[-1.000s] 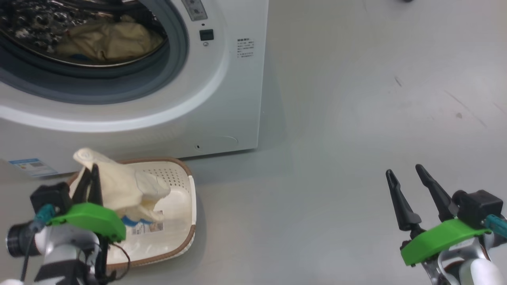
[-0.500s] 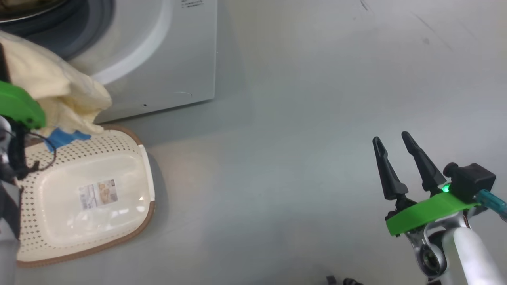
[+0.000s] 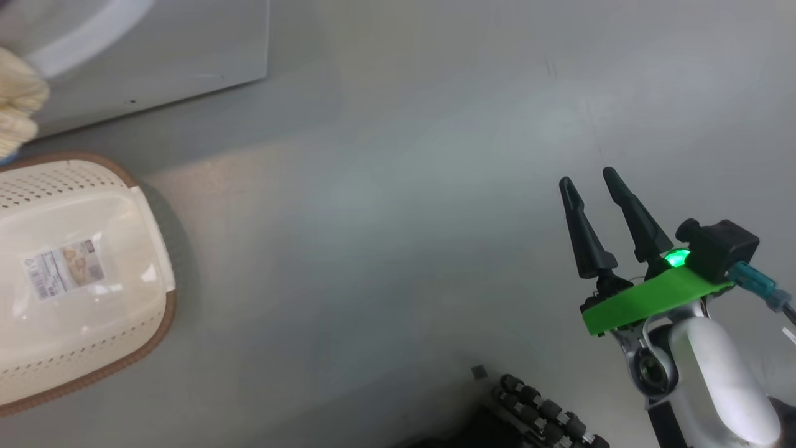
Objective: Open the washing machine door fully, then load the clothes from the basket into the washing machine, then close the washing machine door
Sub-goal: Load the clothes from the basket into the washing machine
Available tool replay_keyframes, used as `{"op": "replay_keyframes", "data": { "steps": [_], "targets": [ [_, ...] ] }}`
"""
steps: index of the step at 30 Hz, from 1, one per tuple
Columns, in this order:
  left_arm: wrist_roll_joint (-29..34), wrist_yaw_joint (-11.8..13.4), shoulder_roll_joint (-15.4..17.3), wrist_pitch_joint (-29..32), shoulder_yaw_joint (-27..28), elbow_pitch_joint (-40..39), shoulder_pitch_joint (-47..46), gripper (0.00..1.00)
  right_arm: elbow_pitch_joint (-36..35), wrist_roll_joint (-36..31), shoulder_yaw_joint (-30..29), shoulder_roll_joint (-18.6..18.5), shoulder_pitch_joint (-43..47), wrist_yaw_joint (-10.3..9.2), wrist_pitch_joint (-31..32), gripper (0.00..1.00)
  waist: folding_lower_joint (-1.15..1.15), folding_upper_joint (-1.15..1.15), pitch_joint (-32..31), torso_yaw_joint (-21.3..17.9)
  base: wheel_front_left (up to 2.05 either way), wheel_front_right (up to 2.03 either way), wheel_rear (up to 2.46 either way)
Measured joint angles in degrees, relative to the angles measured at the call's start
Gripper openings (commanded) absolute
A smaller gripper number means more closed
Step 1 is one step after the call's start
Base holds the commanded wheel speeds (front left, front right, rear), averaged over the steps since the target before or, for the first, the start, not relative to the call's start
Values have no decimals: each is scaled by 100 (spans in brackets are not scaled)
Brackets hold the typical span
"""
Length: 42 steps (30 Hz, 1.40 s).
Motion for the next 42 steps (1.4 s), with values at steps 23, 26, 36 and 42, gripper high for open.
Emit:
{"op": "replay_keyframes", "data": {
  "steps": [23,26,36,42],
  "targets": [
    [552,-73,544,-2229,-129,408,-2676,0,35,394,174,1,-374,0,-67,100,-1,0,1045,-388,0,0,0],
    [525,-76,545,-2381,-107,665,-2724,0,36,425,179,1,-387,0,-67,100,-1,0,1052,-372,0,0,0],
    [170,-237,455,-2299,-77,1334,-2170,100,56,424,124,1,-509,0,-67,100,-1,0,941,-250,0,0,0],
    [126,-230,207,-2595,-118,1474,-1465,100,100,303,-44,2,-488,0,-67,100,-1,0,768,-47,0,0,0]
  ]
}}
